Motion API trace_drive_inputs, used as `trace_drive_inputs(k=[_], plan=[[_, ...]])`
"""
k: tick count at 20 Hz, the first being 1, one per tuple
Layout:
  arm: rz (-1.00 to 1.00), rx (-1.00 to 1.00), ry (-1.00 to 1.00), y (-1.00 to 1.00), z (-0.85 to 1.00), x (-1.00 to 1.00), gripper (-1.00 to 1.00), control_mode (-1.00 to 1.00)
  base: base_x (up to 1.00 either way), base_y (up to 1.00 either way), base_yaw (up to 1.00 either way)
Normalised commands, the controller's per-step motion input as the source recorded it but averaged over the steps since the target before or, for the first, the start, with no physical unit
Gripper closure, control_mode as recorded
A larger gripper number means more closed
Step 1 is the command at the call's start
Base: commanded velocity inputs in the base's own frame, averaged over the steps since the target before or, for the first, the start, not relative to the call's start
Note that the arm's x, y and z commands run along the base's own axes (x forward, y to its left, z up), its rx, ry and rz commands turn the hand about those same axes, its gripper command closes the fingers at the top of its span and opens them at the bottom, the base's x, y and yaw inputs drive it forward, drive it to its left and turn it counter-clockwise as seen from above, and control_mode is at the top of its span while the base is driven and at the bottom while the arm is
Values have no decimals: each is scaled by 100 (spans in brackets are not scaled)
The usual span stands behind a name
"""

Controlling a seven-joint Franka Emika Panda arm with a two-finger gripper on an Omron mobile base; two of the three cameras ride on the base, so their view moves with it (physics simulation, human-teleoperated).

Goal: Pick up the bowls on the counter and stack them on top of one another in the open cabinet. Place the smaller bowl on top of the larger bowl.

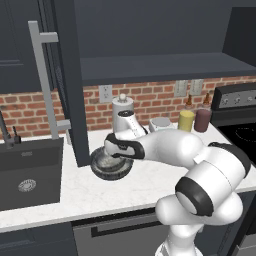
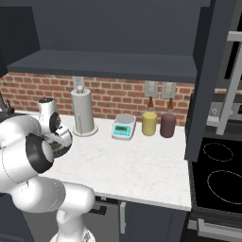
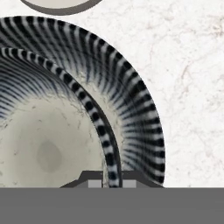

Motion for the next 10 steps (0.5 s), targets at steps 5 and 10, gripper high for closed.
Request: trace_drive_inputs(k=[5,10], plan=[[0,0,0,0,-4,0,100,-100,0,0,0],[0,0,0,0,0,0,-100,-100,0,0,0]])
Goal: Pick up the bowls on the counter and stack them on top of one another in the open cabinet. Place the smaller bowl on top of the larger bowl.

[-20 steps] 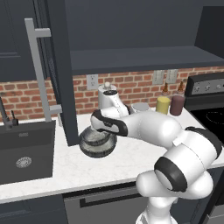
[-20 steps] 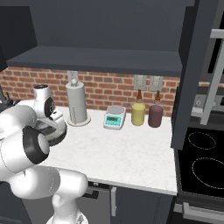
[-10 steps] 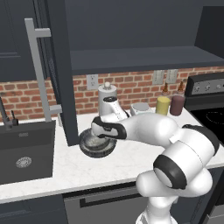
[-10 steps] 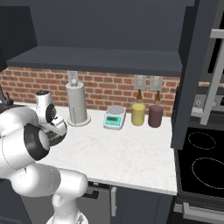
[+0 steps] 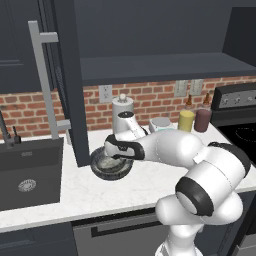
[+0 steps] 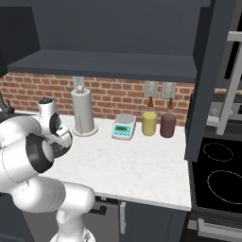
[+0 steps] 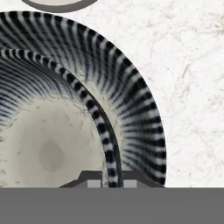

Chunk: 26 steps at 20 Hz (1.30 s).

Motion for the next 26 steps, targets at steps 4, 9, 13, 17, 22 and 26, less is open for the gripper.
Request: trace_drive_inputs(k=[4,9,13,17,22,26], plan=[[0,0,0,0,0,0,-100,-100,0,0,0],[0,0,0,0,0,0,-100,-100,0,0,0],[0,0,-4,0,26,0,-100,-100,0,0,0],[0,0,-7,0,35,-7,-100,-100,0,0,0],[0,0,2,-27,1,-28,-100,-100,0,0,0],[-1,0,7,-16,-20,0,-100,-100,0,0,0]])
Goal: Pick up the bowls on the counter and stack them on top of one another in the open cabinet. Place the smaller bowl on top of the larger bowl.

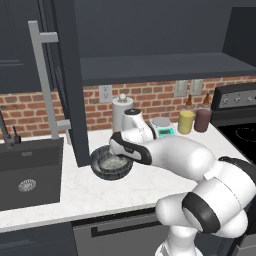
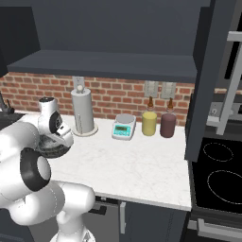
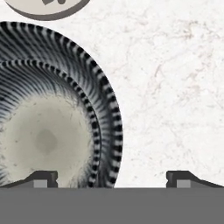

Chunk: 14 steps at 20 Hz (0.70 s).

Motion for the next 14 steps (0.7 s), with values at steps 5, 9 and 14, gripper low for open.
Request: trace_drive_inputs(k=[5,9,14], plan=[[-3,0,1,-4,0,1,-100,-100,0,0,0],[0,0,0,0,-7,7,-100,-100,0,0,0],[-1,0,0,0,-19,8,-100,-100,0,0,0]])
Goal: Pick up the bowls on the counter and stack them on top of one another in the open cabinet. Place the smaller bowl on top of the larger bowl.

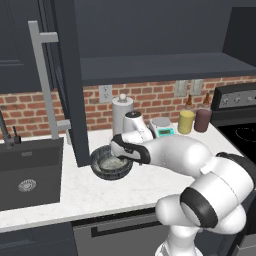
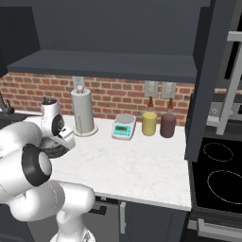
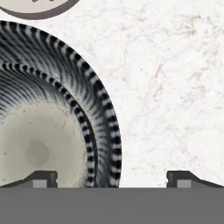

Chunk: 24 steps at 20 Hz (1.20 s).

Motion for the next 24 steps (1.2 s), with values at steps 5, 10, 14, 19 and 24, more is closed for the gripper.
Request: trace_drive_inputs(k=[5,10,14,19,24], plan=[[-2,0,0,0,-27,1,-100,-100,0,0,0],[-1,0,0,0,-23,0,-100,-100,0,0,0],[0,0,0,0,-19,0,-100,-100,0,0,0],[0,0,0,0,-6,0,-100,-100,0,0,0],[0,0,0,0,0,0,100,-100,0,0,0]])
